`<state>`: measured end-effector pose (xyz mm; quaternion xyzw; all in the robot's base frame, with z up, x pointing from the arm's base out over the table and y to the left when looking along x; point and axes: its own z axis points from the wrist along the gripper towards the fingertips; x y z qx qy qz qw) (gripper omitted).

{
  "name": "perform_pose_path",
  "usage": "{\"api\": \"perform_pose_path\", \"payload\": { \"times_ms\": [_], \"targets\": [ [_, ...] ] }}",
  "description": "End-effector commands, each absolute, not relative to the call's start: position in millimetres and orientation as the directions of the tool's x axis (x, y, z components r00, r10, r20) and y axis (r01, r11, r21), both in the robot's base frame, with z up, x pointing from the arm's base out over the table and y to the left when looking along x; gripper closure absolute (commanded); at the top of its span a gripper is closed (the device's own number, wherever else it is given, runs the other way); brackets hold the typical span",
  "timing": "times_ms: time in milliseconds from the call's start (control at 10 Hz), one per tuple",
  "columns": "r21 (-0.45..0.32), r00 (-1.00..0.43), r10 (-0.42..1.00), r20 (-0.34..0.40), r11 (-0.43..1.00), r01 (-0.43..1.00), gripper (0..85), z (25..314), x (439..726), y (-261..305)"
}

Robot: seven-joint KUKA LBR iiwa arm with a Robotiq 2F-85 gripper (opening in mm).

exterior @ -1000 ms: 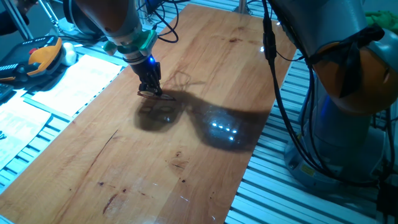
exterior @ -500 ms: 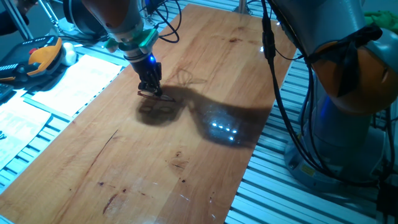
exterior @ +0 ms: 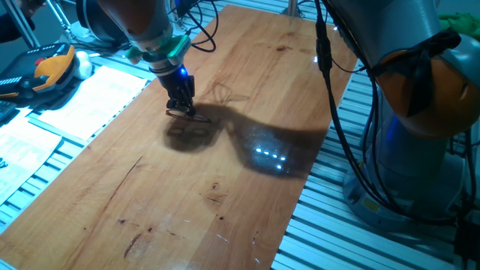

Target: Unfold the leg of the glasses (with one hand)

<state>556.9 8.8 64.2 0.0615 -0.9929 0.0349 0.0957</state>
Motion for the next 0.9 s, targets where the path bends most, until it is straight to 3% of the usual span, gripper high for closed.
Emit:
{"api": "perform_pose_path", "payload": {
  "times_ms": [0, 300, 800],
  "targets": [
    [-0.057, -0.974, -0.115, 0.195, 0.990, -0.128, 85.0, 63.8, 556.9, 8.9],
    [-0.043, -0.974, -0.099, 0.202, 0.993, -0.110, 85.0, 63.2, 557.0, 8.4],
    [0.047, -0.976, -0.043, 0.213, 0.998, -0.034, 85.0, 62.1, 555.5, 2.3]
  ]
}}
